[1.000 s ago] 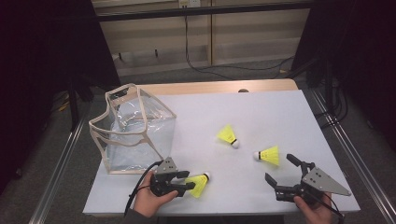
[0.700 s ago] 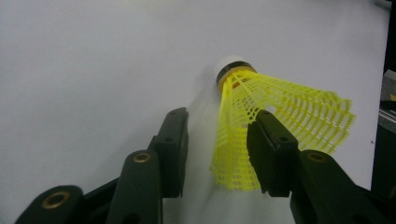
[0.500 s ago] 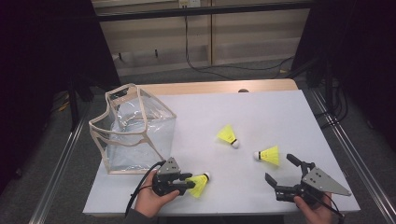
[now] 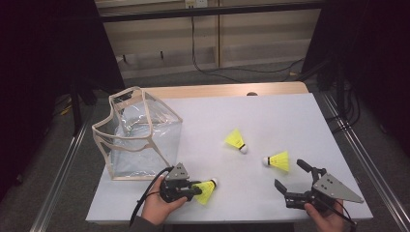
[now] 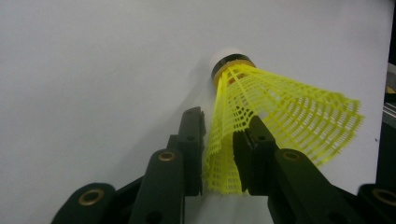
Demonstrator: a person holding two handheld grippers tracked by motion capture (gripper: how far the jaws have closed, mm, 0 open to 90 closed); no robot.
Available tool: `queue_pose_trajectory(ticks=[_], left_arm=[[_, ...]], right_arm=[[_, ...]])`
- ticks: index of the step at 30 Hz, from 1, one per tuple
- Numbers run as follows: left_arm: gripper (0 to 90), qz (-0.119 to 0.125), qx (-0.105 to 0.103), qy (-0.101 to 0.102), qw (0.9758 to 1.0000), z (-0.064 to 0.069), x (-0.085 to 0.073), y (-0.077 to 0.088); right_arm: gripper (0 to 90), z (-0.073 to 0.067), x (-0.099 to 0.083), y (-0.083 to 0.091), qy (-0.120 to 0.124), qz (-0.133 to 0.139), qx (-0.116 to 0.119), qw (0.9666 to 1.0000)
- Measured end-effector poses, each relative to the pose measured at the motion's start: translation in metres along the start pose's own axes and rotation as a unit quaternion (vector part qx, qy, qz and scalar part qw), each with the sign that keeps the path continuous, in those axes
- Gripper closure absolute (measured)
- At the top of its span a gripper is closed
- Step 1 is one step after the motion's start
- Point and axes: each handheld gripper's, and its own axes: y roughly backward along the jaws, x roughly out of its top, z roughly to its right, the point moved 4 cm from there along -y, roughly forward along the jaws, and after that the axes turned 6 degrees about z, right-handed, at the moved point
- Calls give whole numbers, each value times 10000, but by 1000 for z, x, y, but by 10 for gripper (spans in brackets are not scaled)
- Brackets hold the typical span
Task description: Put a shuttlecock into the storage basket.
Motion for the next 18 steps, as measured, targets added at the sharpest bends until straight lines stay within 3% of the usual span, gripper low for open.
queue_pose_trajectory(ticks=[18], left_arm=[[799, 40, -28, 94, 9999, 0, 1, -2]], right_arm=[[24, 0, 2, 1, 10, 27, -9, 10000]])
